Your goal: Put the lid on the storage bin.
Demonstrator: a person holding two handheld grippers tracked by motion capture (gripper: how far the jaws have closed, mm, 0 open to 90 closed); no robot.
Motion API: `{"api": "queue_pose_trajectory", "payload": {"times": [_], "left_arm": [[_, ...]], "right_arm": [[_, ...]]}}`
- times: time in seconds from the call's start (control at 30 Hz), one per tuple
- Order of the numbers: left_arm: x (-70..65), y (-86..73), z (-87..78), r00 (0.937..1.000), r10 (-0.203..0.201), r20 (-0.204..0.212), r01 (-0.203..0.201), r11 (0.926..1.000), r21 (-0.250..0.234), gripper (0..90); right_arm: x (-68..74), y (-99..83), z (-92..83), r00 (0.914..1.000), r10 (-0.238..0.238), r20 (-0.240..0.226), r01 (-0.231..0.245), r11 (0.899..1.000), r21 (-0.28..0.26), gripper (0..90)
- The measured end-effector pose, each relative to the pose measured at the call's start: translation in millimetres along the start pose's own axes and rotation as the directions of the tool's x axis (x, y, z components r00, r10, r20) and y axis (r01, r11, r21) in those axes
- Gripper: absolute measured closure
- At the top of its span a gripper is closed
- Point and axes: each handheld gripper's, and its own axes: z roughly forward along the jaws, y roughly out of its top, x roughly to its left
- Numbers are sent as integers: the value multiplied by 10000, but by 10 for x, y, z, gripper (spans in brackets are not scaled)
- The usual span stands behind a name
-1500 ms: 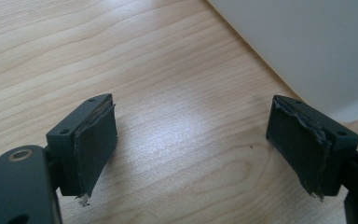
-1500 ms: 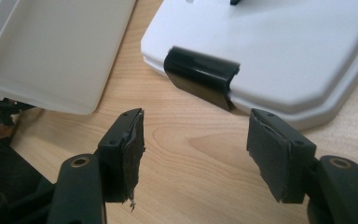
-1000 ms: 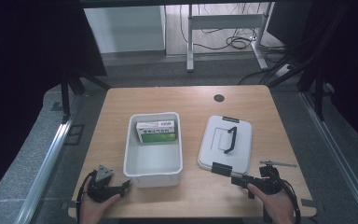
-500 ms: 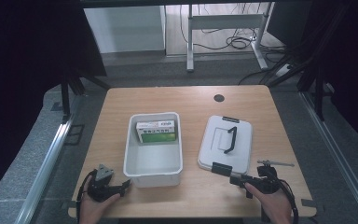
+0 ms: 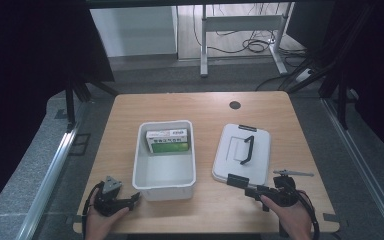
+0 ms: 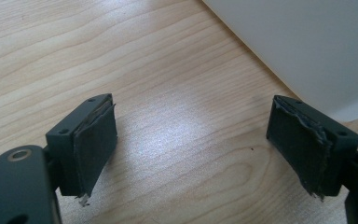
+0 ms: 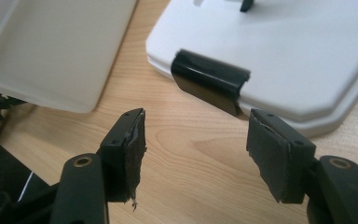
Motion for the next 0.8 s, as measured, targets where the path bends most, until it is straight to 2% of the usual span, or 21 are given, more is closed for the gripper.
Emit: {"api": "queue_pose_trajectory", "payload": {"times": [0.47, 0.8], "left_arm": [[0, 2, 2, 10000, -15, -13, 15, 10000, 2, 159], [0, 3, 4, 10000, -31, -28, 31, 10000, -2, 158]], "right_arm": [[172, 254, -233, 9997, -104, 232, 109, 9997, -210, 382], [161, 441, -221, 9990, 199, 410, -198, 9998, -30, 382]]}}
